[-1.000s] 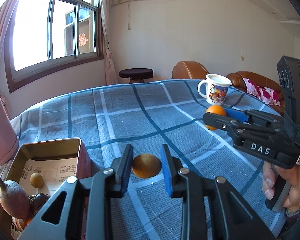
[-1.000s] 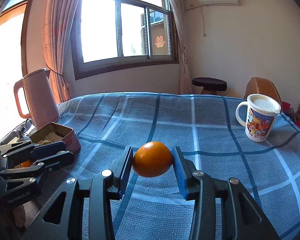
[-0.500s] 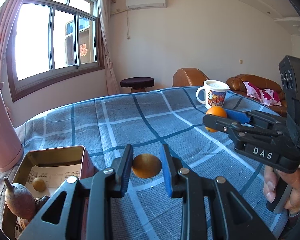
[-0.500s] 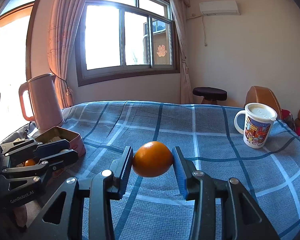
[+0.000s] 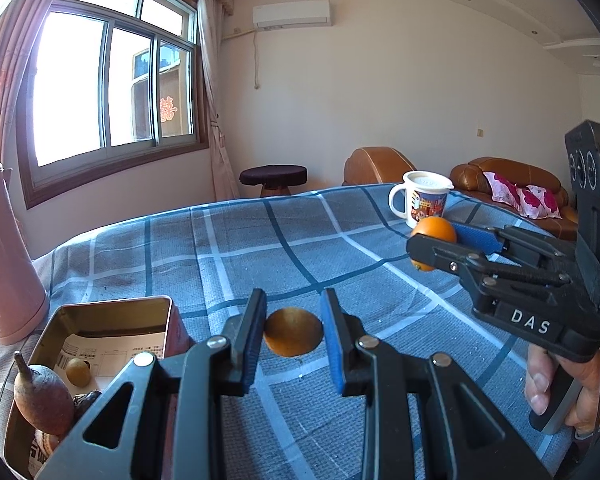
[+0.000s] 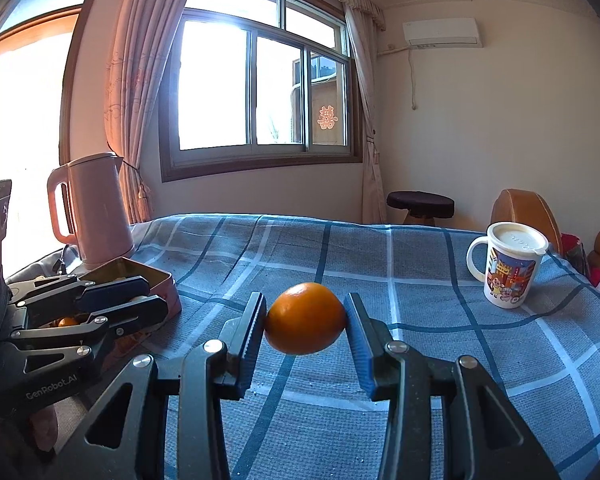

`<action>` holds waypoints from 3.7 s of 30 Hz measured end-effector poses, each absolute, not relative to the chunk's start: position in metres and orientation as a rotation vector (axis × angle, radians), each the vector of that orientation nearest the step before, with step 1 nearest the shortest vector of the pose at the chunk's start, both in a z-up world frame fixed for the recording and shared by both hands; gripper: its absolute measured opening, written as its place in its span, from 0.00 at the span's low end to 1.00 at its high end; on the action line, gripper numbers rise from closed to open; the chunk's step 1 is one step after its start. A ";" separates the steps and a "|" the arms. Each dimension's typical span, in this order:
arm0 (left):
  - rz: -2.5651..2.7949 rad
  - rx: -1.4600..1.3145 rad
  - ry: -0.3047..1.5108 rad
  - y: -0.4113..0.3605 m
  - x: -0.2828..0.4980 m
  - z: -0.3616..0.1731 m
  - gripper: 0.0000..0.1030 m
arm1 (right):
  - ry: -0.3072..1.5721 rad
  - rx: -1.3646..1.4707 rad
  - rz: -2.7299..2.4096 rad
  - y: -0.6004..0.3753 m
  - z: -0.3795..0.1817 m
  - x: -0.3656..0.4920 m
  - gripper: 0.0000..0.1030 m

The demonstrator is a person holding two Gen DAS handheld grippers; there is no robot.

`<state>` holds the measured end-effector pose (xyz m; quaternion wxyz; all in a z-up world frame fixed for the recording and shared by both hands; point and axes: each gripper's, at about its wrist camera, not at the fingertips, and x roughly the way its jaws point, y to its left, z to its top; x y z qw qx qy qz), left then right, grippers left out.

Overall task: Organize fruits
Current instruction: 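Carry the yellow-brown fruit with the left tool while the right tool carries the orange to the tin, then open the left tool over the tin while the right tool drops the orange into it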

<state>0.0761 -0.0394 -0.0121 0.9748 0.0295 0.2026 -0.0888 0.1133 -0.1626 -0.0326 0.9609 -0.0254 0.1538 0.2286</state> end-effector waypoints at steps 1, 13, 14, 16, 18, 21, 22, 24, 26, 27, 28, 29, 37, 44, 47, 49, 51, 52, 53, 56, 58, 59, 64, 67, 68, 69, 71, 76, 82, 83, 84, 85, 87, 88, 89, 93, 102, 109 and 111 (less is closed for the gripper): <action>-0.180 0.059 0.405 -0.039 0.075 -0.012 0.29 | 0.309 -0.052 0.464 -0.163 -0.033 0.112 0.41; -0.189 0.056 0.378 -0.039 0.066 -0.010 0.29 | 0.286 -0.050 0.465 -0.163 -0.031 0.103 0.41; -0.189 0.054 0.374 -0.039 0.065 -0.010 0.29 | 0.283 -0.050 0.463 -0.163 -0.031 0.102 0.41; -0.187 0.052 0.369 -0.039 0.064 -0.009 0.29 | 0.278 -0.050 0.459 -0.163 -0.031 0.102 0.41; -0.187 0.051 0.365 -0.039 0.062 -0.009 0.29 | 0.274 -0.050 0.458 -0.163 -0.030 0.100 0.41; -0.187 0.051 0.360 -0.039 0.060 -0.008 0.29 | 0.272 -0.051 0.456 -0.164 -0.030 0.099 0.41; -0.187 0.050 0.357 -0.039 0.059 -0.008 0.29 | 0.272 -0.050 0.456 -0.164 -0.030 0.099 0.41; -0.186 0.048 0.353 -0.039 0.058 -0.007 0.29 | 0.270 -0.050 0.453 -0.164 -0.030 0.099 0.41; -0.186 0.046 0.350 -0.038 0.057 -0.007 0.29 | 0.267 -0.050 0.452 -0.163 -0.030 0.097 0.41; -0.187 0.046 0.350 -0.038 0.057 -0.007 0.29 | 0.268 -0.051 0.453 -0.163 -0.029 0.097 0.41; -0.188 0.046 0.349 -0.038 0.056 -0.007 0.29 | 0.268 -0.051 0.454 -0.163 -0.029 0.097 0.41; -0.187 0.047 0.350 -0.038 0.057 -0.007 0.29 | 0.268 -0.052 0.455 -0.162 -0.029 0.096 0.41; -0.187 0.041 0.348 -0.037 0.054 -0.007 0.29 | 0.268 -0.057 0.461 -0.157 -0.029 0.094 0.41; -0.187 0.034 0.345 -0.035 0.049 -0.005 0.29 | 0.266 -0.060 0.467 -0.151 -0.029 0.091 0.41; -0.186 0.033 0.346 -0.034 0.049 -0.005 0.29 | 0.266 -0.063 0.474 -0.148 -0.029 0.089 0.41; -0.186 0.033 0.346 -0.034 0.049 -0.005 0.29 | 0.266 -0.066 0.480 -0.146 -0.029 0.089 0.41; -0.186 0.030 0.346 -0.033 0.048 -0.005 0.29 | 0.266 -0.069 0.485 -0.143 -0.029 0.089 0.41; -0.186 0.028 0.346 -0.033 0.048 -0.005 0.29 | 0.267 -0.069 0.487 -0.142 -0.029 0.088 0.41; -0.185 0.025 0.346 -0.032 0.047 -0.005 0.29 | 0.267 -0.070 0.489 -0.141 -0.029 0.088 0.41; -0.177 0.019 0.349 -0.027 0.047 -0.005 0.29 | 0.271 -0.074 0.496 -0.136 -0.030 0.088 0.41; -0.168 0.011 0.353 -0.023 0.046 -0.006 0.29 | 0.273 -0.076 0.502 -0.133 -0.030 0.089 0.41; -0.163 0.007 0.356 -0.021 0.046 -0.006 0.29 | 0.274 -0.077 0.506 -0.131 -0.030 0.089 0.41; -0.147 -0.010 0.360 -0.011 0.045 -0.007 0.29 | 0.280 -0.091 0.527 -0.121 -0.031 0.088 0.41; -0.138 -0.017 0.361 -0.005 0.043 -0.007 0.29 | 0.283 -0.101 0.541 -0.114 -0.031 0.088 0.41; -0.135 -0.019 0.362 -0.003 0.043 -0.007 0.29 | 0.283 -0.104 0.545 -0.112 -0.031 0.087 0.41; -0.131 -0.023 0.363 -0.001 0.043 -0.008 0.29 | 0.285 -0.107 0.550 -0.109 -0.031 0.087 0.41; -0.125 -0.028 0.366 0.002 0.043 -0.008 0.29 | 0.287 -0.112 0.558 -0.105 -0.031 0.087 0.41; -0.111 -0.038 0.366 0.010 0.040 -0.008 0.29 | 0.290 -0.126 0.575 -0.094 -0.032 0.085 0.41; -0.089 -0.045 0.371 0.020 0.039 -0.009 0.29 | 0.294 -0.135 0.591 -0.084 -0.033 0.085 0.41; -0.084 -0.048 0.373 0.022 0.039 -0.009 0.29 | 0.295 -0.136 0.594 -0.082 -0.033 0.085 0.41; -0.079 -0.052 0.374 0.024 0.038 -0.009 0.29 | 0.296 -0.136 0.598 -0.081 -0.033 0.085 0.41; -0.076 -0.055 0.376 0.026 0.038 -0.009 0.29 | 0.297 -0.136 0.602 -0.079 -0.033 0.085 0.41; -0.068 -0.057 0.377 0.029 0.038 -0.010 0.29 | 0.298 -0.140 0.608 -0.076 -0.033 0.084 0.41; -0.066 -0.059 0.378 0.031 0.038 -0.010 0.29 | 0.299 -0.142 0.611 -0.074 -0.033 0.084 0.41; -0.064 -0.060 0.379 0.032 0.038 -0.010 0.29 | 0.298 -0.144 0.614 -0.072 -0.033 0.084 0.41; -0.054 -0.061 0.380 0.037 0.037 -0.010 0.29 | 0.298 -0.154 0.621 -0.066 -0.033 0.082 0.41; -0.034 -0.066 0.379 0.047 0.034 -0.011 0.29 | 0.304 -0.159 0.654 -0.053 -0.034 0.081 0.41; -0.018 -0.067 0.378 0.054 0.032 -0.011 0.29 | 0.306 -0.171 0.669 -0.042 -0.034 0.080 0.41; -0.014 -0.069 0.378 0.057 0.031 -0.011 0.29 | 0.306 -0.174 0.673 -0.039 -0.035 0.080 0.41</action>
